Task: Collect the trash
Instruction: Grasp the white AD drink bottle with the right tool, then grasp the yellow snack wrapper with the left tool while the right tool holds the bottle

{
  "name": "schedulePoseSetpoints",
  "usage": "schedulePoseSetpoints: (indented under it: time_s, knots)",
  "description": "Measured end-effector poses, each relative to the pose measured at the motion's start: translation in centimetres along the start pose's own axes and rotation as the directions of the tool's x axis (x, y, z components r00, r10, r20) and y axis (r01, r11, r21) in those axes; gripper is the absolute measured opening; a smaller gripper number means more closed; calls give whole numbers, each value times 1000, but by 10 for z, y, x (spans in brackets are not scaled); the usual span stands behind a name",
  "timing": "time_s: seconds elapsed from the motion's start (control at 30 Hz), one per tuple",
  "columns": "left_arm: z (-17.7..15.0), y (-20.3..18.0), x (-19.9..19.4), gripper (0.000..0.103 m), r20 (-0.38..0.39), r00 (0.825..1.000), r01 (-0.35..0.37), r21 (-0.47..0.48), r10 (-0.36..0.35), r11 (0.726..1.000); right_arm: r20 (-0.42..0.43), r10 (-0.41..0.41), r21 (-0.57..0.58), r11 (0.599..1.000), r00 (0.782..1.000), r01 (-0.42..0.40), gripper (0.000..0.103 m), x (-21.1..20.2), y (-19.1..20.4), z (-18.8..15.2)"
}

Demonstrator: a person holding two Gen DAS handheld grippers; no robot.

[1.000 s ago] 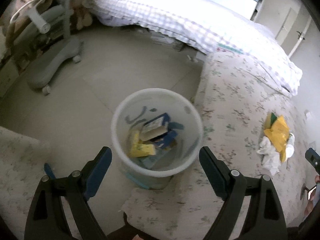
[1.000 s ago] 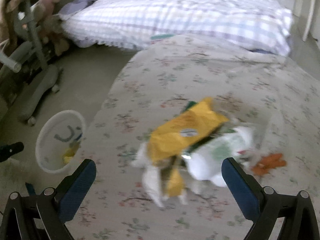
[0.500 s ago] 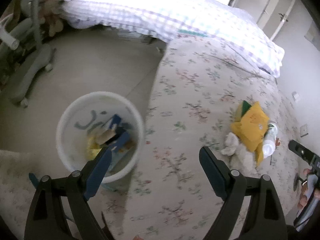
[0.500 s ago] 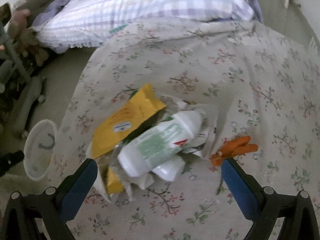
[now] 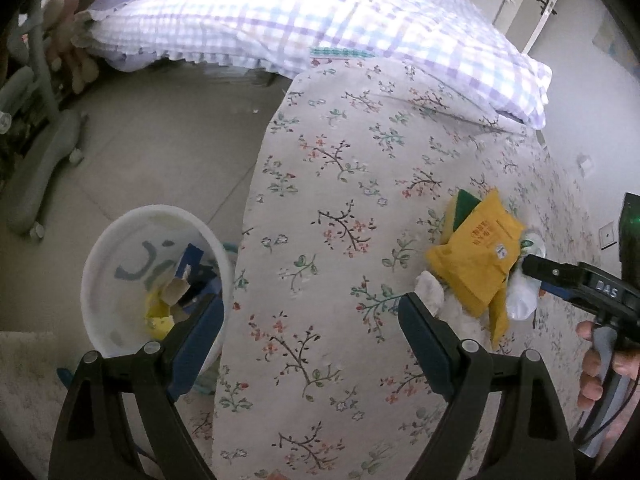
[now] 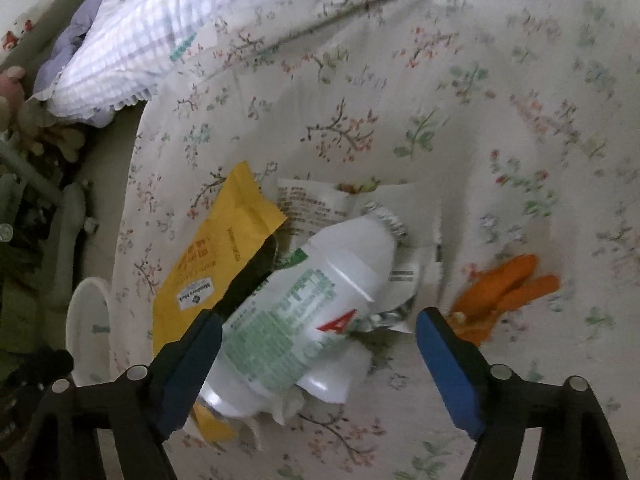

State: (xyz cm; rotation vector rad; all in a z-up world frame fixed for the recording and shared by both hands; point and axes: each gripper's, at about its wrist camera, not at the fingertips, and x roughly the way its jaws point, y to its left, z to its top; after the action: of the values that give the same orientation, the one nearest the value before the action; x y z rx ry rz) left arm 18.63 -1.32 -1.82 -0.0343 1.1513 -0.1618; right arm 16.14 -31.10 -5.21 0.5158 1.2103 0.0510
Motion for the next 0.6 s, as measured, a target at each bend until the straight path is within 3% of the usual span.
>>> schedulePoseSetpoints:
  time_s: [0.03,0.07,0.1,0.17,0.33,0.6]
  knots:
    - [1,-3,1,91,-2,1000,2,6,-2,1000,-11,6,11,1000,1000,-6,78,4,0,0]
    - [1,-7,2,91,-5,1000,4,12,-4,1000,-23,13,23,1000,1000,-12,69,7,-2,0]
    - [1,-10,3,91,-7,1000,8,18,-8,1000,-29,22,33,999,999,-21,46,8,-3,0]
    - [2,-20,4,91,-10,1000,21,38,-21,999,-39,51,61,997,998,-48,34,6,-9,0]
    - [7,-52,8,90,-4,999,45,113,-45,993,4,23,43,999,1000,-23,33,-19,-19,-2]
    - [14,-104,28,89,-28,987,158,200,-156,967,74,-11,47,999,997,7,32,-58,-52,-7]
